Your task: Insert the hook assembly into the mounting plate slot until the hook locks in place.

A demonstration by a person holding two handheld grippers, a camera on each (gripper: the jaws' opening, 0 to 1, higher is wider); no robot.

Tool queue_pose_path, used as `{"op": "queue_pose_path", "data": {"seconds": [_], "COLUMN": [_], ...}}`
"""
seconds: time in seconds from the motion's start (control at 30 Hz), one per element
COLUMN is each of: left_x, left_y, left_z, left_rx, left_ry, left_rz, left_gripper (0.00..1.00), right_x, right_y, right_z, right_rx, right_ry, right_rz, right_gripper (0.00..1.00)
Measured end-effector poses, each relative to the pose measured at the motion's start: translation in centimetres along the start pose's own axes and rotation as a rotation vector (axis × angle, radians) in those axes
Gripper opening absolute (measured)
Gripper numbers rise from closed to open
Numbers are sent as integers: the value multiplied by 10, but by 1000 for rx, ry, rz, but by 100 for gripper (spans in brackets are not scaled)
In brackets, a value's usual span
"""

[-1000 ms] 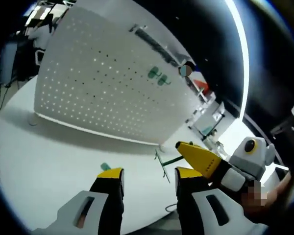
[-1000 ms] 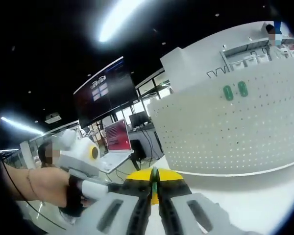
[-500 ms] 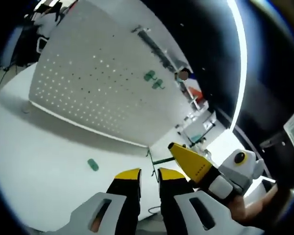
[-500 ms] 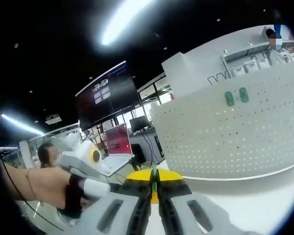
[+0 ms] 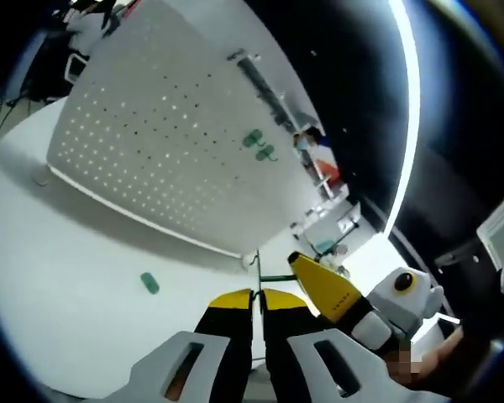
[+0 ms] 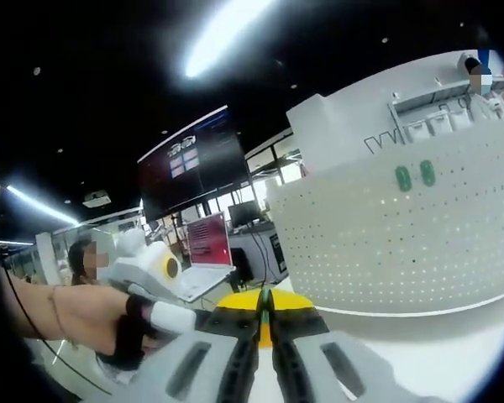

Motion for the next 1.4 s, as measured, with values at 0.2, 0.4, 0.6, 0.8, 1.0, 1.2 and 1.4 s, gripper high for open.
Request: {"op": "queue_pose_path", "data": {"seconds": [0.2,0.4,0.6,0.8,1.0,1.2,1.4], "left_x": [-1,-10,-1,9,20,25,26], "left_y": [3,13,16,12,7,5,5], "left_z": [-4,-20,-32,-29,-24,-25,-28], "left_rx": [6,35,79,71,86,88,101], "left_ry": [-66,-338,-471,-606,-646,-717,-740], "left_rz": [-39,-192,-224,-209,-178,-165,-171], "left_gripper": [1,1,1,1,1,1,1], "right_x": [0,5,12,11,5,4,5], "right_y": [-3,-5,-3,-7,-7,-7,-8], "right_z": [1,-11,-13,-8,-5,-9,-11], "right_rx": [-11,-14,-49,-73,-84,-66,-56], "right_ry": [-15,-100,-159,-247,-250,-265,-247], "right_rz": [-11,-54,-117,-146,-166,-167,-151], "right_gripper": [1,8,12,10,7,4,2]}}
Point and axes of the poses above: the point that each gripper's makers call its tool centre point, and the gripper's own axes: y roughly backward along the fingers, x roughly to its right, z roughly out of its underside, the point moved 4 cm from there along y, roughly backward along the fingers, and after that the axes turned 10 degrees about y, right-handed, at the moved point
